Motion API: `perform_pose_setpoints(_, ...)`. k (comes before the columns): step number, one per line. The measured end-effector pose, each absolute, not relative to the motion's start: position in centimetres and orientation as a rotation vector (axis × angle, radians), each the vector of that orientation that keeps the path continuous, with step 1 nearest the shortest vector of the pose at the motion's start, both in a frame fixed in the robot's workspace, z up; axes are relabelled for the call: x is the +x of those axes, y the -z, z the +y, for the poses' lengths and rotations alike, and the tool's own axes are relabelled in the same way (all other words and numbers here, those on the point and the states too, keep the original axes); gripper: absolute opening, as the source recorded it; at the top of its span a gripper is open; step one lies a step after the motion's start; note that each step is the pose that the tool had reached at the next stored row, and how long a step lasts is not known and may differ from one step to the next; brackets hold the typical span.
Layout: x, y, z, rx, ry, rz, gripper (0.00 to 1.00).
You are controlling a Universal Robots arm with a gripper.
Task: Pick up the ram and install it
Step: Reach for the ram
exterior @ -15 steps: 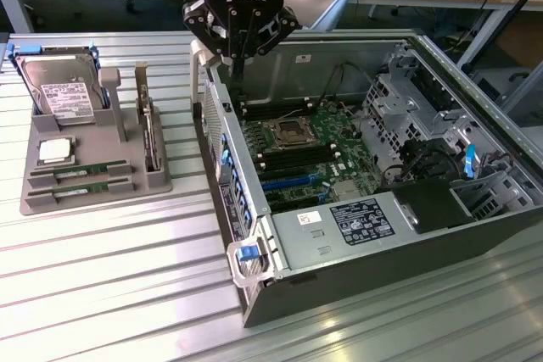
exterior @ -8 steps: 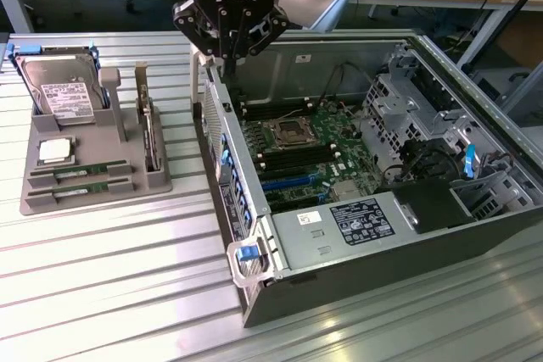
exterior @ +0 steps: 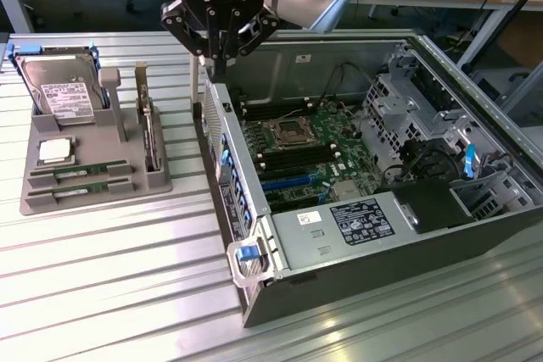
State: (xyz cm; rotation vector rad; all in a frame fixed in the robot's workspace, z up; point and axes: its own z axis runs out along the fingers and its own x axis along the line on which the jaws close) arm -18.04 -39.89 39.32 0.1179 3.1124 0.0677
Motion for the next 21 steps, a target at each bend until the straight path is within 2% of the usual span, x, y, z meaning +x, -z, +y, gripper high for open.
perform_pose_setpoints(21,-21.3,-39.3,-39.9,0.118,-0.068,3.113,0.11)
